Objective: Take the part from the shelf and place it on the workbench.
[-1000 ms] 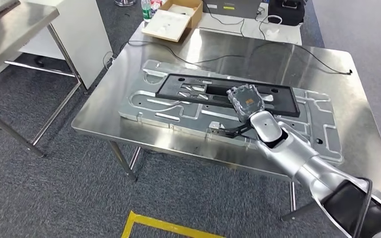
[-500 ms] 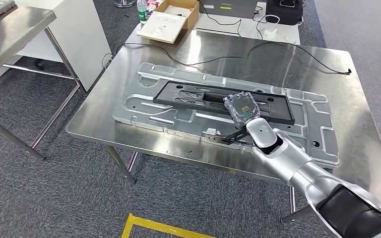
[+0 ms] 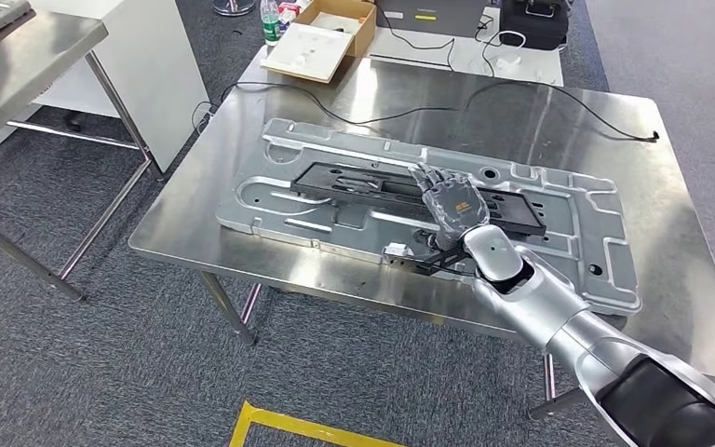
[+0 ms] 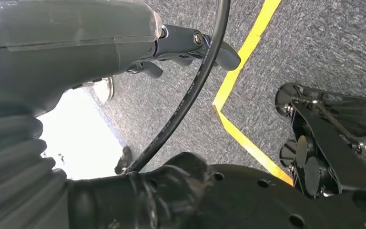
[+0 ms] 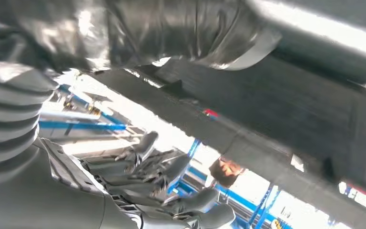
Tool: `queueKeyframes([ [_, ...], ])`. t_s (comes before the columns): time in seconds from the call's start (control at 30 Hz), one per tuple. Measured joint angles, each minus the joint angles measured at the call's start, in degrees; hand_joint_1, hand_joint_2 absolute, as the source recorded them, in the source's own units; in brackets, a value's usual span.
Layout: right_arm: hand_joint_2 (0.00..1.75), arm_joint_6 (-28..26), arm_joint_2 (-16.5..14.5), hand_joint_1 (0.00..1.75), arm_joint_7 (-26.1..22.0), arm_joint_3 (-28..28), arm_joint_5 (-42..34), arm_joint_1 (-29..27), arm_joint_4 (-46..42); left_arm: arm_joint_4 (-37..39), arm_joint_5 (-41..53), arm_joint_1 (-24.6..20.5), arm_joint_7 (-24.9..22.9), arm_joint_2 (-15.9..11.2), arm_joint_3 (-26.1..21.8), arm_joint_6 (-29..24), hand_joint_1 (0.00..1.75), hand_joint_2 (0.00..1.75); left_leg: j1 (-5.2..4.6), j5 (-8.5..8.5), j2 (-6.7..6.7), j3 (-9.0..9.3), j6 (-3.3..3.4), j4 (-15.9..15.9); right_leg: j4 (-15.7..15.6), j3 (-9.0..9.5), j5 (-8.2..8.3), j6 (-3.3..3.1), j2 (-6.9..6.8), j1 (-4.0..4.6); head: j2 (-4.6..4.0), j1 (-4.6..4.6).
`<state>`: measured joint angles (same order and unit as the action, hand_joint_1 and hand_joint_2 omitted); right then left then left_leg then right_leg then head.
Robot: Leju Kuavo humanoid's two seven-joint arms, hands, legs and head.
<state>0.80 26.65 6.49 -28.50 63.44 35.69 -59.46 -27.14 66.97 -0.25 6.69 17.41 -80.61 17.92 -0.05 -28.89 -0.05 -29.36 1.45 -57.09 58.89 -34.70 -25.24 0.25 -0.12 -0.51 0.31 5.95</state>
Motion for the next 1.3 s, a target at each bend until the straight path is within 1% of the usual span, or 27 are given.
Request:
queueKeyframes([
  [0.07, 0.00, 0.5, 1.2, 0.00, -1.0, 1.0, -2.5, -0.4, -2.1, -0.3, 0.1, 0.0, 0.0, 0.2, 0.0, -0.1, 0.00, 0.00, -0.05, -0.01, 0.01, -0.02, 0.02, 0.0, 0.0, 0.00, 0.00, 0.01, 0.00, -0.06, 0.00, 0.00],
  [0.17, 0.00, 0.8, 2.2, 0.00, -2.5, 2.9, -4.9, -1.1, -4.4, -2.3, 0.9, 0.2, -2.1, 0.7, -0.1, 0.2, 0.00, 0.00, -0.08, -0.06, 0.05, 0.00, 0.09, 0.0, 0.0, 0.06, 0.00, 0.03, 0.03, -0.09, 0.00, 0.01],
  [0.3, 0.00, -2.2, 2.3, 0.00, -4.0, 4.1, -4.9, -2.4, -4.3, -6.0, 1.0, 0.8, -3.9, 1.3, -0.2, 2.7, 0.00, 0.00, -0.09, -0.11, 0.06, 0.01, 0.17, 0.0, 0.0, 0.13, -0.03, 0.08, 0.04, -0.10, 0.00, 0.00],
  [0.43, 0.00, -2.8, 2.3, 0.00, -4.7, 4.4, -5.8, -2.6, -3.9, -7.6, 1.2, 1.0, -4.0, 1.6, -0.2, 2.8, 0.00, 0.00, -0.10, -0.10, 0.06, 0.06, 0.17, 0.0, 0.0, 0.14, -0.03, 0.08, 0.00, -0.10, 0.00, 0.00],
  [0.53, 0.00, -3.0, 2.3, 0.00, -6.3, 4.6, -8.8, -3.0, -4.2, -8.2, 1.6, 1.1, -4.0, 1.8, -0.2, 2.7, 0.00, 0.00, -0.10, -0.10, 0.05, 0.04, 0.17, 0.0, 0.0, 0.16, -0.03, 0.08, 0.02, -0.10, 0.00, 0.00],
  [0.67, 0.00, -3.0, 2.3, 0.00, -8.7, 5.3, -13.7, -3.7, -7.4, -8.5, 2.0, 1.1, -3.9, 2.0, -0.2, 2.4, 0.00, 0.00, -0.17, -0.13, 0.06, 0.02, 0.20, -0.1, -0.1, 0.17, 0.00, 0.12, 0.03, -0.22, 0.00, 0.00],
  [0.8, 0.00, -3.1, 2.2, 0.00, -10.3, 5.6, -16.2, -4.2, -12.7, -8.5, 2.5, 1.2, -4.1, 2.0, -0.3, 2.2, 0.00, 0.00, -0.30, -0.18, 0.04, -0.08, 0.29, -0.2, -0.1, 0.17, 0.05, 0.22, 0.02, -0.36, 0.00, 0.00],
  [0.87, 0.00, -3.1, 2.0, 0.00, -10.7, 5.6, -16.7, -4.5, -15.6, -8.5, 2.9, 1.2, -4.2, 2.0, -0.3, 2.0, 0.00, 0.00, -0.31, -0.25, 0.03, -0.15, 0.40, -0.4, -0.1, 0.17, 0.08, 0.29, 0.02, -0.38, 0.00, 0.00],
  [0.97, 0.00, -3.1, 1.7, 0.00, -10.9, 5.4, -17.1, -5.0, -19.9, -8.5, 3.3, 1.2, -4.2, 2.0, -0.3, 1.8, 0.00, 0.00, -0.36, -0.33, 0.03, -0.43, 0.66, -0.6, -0.2, 0.20, 0.22, 0.61, 0.02, -0.42, 0.00, 0.00],
  [1.0, 0.00, -3.1, 1.7, 0.00, -10.9, 5.2, -17.1, -5.1, -21.2, -8.5, 3.3, 1.2, -4.2, 2.0, -0.3, 1.8, 0.00, 0.00, -0.38, -0.15, 0.04, -0.44, 0.85, -0.6, -0.3, 0.27, 0.40, 0.82, 0.04, -0.42, 0.00, -0.01],
  [1.03, 0.00, -3.1, 1.7, 0.00, -11.0, 5.0, -17.1, -5.2, -22.3, -8.5, 3.4, 1.2, -4.2, 2.0, -0.3, 1.8, 0.00, 0.00, -0.14, 0.26, 0.13, -0.20, 1.13, -0.2, -0.4, 0.29, 0.42, 1.05, 0.08, -0.39, 0.00, -0.01],
  [1.07, 0.00, -3.2, 1.7, 0.00, -11.1, 4.9, -17.1, -5.3, -23.3, -8.5, 3.5, 1.1, -4.2, 2.1, -0.3, 1.8, 0.00, 0.00, 0.07, 0.78, 0.25, 0.04, 1.44, 0.4, -0.2, 0.20, 0.01, 1.28, 0.11, -0.33, -0.01, 0.02],
  [1.1, 0.00, -3.3, 1.7, 0.00, -11.2, 4.8, -17.1, -5.3, -24.1, -8.5, 3.6, 1.1, -4.2, 2.2, -0.2, 1.8, 0.00, 0.00, 0.28, 1.32, 0.39, 0.24, 1.78, 0.9, 1.1, -0.29, -1.03, 1.47, 0.15, -0.28, -0.01, 0.03],
  [1.13, 0.00, -3.4, 1.7, 0.00, -11.3, 4.6, -17.1, -5.4, -24.7, -8.5, 3.7, 1.1, -4.2, 2.3, -0.2, 1.8, 0.00, 0.00, 0.48, 1.70, 0.52, 0.33, 2.02, 1.3, 3.4, -1.26, -2.74, 1.59, 0.16, -0.28, -0.01, 0.06],
  [1.2, 0.00, -3.6, 1.7, 0.00, -11.4, 4.3, -17.0, -5.8, -25.8, -8.5, 3.9, 1.2, -4.2, 2.4, -0.3, 1.8, 0.00, 0.00, 0.44, 1.89, 0.59, -0.11, 2.22, 1.2, 10.6, -4.17, -6.48, 1.83, 0.15, -0.39, 0.00, 0.05],
  [1.23, 0.00, -3.6, 1.7, 0.00, -11.4, 4.2, -17.0, -6.1, -26.2, -8.5, 4.0, 1.2, -4.2, 2.4, -0.3, 1.8, 0.00, 0.00, 0.44, 1.88, 0.59, -0.38, 2.21, 1.0, 13.5, -5.30, -7.40, 1.98, 0.14, -0.49, -0.01, 0.07],
  [1.27, 0.00, -3.7, 1.7, 0.00, -11.4, 4.0, -17.0, -6.4, -26.6, -8.5, 4.2, 1.2, -4.2, 2.4, -0.3, 1.8, 0.00, 0.00, 0.46, 1.85, 0.59, -0.66, 2.16, 0.6, 14.6, -5.66, -7.26, 2.11, 0.13, -0.62, 0.00, 0.06],
  [1.3, 0.00, -3.8, 1.7, 0.00, -11.4, 3.8, -17.0, -6.6, -27.0, -8.5, 4.3, 1.2, -4.2, 2.4, -0.3, 1.8, 0.00, 0.00, 0.50, 1.77, 0.57, -0.92, 2.06, 0.3, 13.5, -4.92, -6.05, 2.22, 0.11, -0.78, 0.00, 0.06],
])
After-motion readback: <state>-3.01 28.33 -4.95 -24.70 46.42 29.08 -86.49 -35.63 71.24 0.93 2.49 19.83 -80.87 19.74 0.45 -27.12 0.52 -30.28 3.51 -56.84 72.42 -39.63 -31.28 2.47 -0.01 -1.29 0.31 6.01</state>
